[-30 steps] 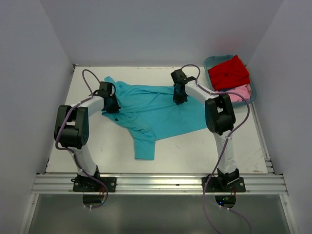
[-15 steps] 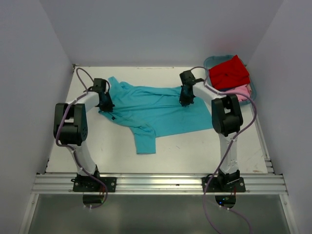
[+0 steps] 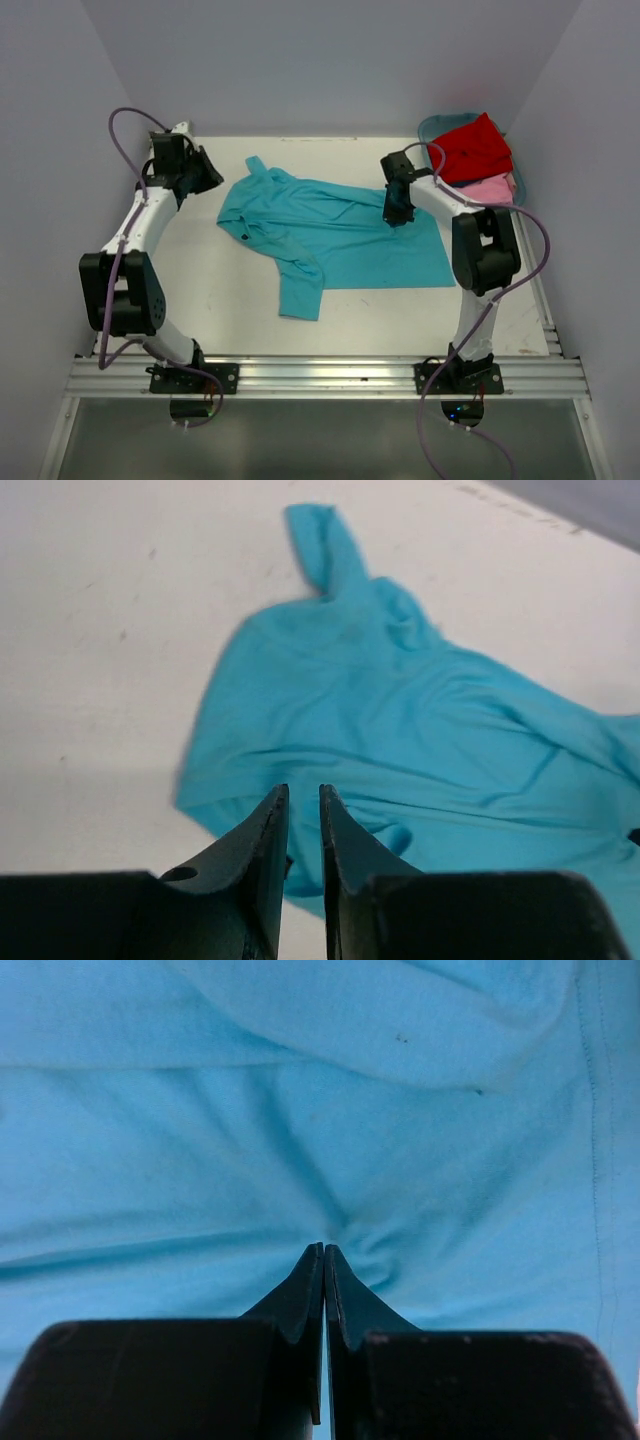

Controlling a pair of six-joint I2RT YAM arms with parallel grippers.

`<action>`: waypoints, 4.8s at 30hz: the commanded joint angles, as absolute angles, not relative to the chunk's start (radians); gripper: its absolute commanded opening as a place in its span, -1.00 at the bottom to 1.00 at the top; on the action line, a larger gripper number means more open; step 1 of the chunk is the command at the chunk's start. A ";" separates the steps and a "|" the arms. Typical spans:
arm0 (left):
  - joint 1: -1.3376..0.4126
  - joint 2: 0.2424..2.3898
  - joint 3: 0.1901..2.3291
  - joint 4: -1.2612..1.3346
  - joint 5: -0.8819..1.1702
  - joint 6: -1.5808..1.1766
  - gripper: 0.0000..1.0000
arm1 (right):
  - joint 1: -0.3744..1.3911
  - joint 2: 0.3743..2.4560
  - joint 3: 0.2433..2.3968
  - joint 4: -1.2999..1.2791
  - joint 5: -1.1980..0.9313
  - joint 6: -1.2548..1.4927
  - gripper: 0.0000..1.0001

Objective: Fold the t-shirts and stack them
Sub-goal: Flatten out the tshirt

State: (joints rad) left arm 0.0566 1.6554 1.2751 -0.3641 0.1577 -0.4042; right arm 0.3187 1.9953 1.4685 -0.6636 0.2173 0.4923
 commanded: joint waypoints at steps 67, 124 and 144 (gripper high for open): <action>-0.434 1.559 1.017 -0.494 -0.184 -0.508 -1.00 | 0.511 1.721 1.229 -0.575 0.132 0.502 -0.57; -0.163 1.054 0.841 -0.804 -0.212 -0.580 -0.97 | 0.380 1.925 1.235 -0.703 0.334 0.583 -1.00; -0.458 1.086 0.821 -0.535 0.184 -0.587 0.47 | 0.373 1.907 1.282 -0.680 0.239 0.528 -1.00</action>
State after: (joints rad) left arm -0.2985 1.0218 0.8024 -0.5892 0.1101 -0.5674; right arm 0.3809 1.9018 1.2659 -0.6506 0.2558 0.5507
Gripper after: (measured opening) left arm 0.764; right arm 0.010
